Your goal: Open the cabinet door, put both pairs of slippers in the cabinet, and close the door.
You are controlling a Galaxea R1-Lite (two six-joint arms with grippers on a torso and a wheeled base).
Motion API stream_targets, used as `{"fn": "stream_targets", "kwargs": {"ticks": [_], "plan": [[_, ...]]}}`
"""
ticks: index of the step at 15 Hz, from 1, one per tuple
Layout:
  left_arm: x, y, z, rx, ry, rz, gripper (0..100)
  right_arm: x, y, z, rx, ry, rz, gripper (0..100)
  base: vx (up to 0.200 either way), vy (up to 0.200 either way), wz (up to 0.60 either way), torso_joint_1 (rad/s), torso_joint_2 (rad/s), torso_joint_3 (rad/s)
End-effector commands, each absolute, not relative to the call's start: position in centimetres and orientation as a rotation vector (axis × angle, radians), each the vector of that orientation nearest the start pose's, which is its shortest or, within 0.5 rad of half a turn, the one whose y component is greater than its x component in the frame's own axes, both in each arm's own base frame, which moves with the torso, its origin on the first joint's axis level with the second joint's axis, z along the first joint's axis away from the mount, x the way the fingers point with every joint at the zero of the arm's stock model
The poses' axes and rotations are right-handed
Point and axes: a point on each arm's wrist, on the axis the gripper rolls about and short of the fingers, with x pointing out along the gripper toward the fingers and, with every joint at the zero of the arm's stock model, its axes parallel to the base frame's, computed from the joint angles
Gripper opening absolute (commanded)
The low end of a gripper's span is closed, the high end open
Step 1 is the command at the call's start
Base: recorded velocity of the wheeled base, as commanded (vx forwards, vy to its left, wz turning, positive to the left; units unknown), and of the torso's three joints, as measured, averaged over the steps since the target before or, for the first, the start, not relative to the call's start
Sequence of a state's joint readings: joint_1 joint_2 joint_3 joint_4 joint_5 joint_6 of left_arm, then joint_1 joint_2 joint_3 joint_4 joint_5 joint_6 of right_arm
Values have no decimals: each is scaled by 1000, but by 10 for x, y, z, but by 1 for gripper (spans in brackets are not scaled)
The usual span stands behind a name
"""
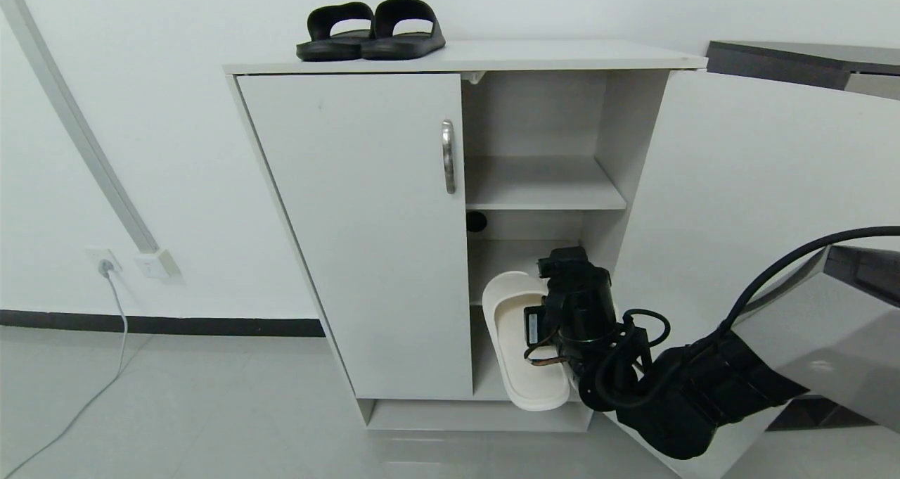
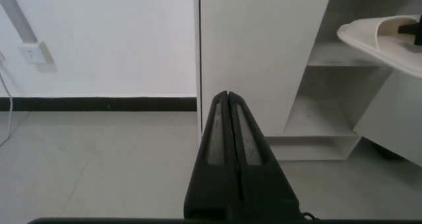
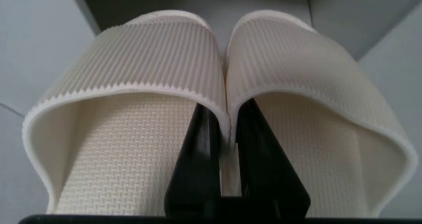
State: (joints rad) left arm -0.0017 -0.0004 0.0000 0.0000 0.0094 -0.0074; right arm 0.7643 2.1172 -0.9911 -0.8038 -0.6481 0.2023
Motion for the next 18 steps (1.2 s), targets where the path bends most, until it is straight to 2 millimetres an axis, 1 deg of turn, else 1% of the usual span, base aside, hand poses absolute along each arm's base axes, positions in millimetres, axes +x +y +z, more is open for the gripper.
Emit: {"fn": "stream_targets", "kwargs": {"ticks": [1,2,5,12,13,18], "plan": [[-23,0,76,-8,2,8,0,293,261,100,-9,256,90,0,200,0,0,7,7,2],[-23,0,76,-9,1,9,0,293,261,98,-10,260,88,0,200,0,0,2,7,7],[-23,0,76,-6,2,9,0,295,262,90,-9,272,82,0,0,0,0,0,0,0],[-23,0,76,-14,1,15,0,294,264,89,-4,265,87,0,0,0,0,0,0,0],[-23,0,76,-12,1,15,0,295,264,87,-8,269,87,0,0,0,0,0,0,0],[-23,0,76,-14,1,17,0,295,265,85,-9,268,87,0,0,0,0,2,4,-165]]}}
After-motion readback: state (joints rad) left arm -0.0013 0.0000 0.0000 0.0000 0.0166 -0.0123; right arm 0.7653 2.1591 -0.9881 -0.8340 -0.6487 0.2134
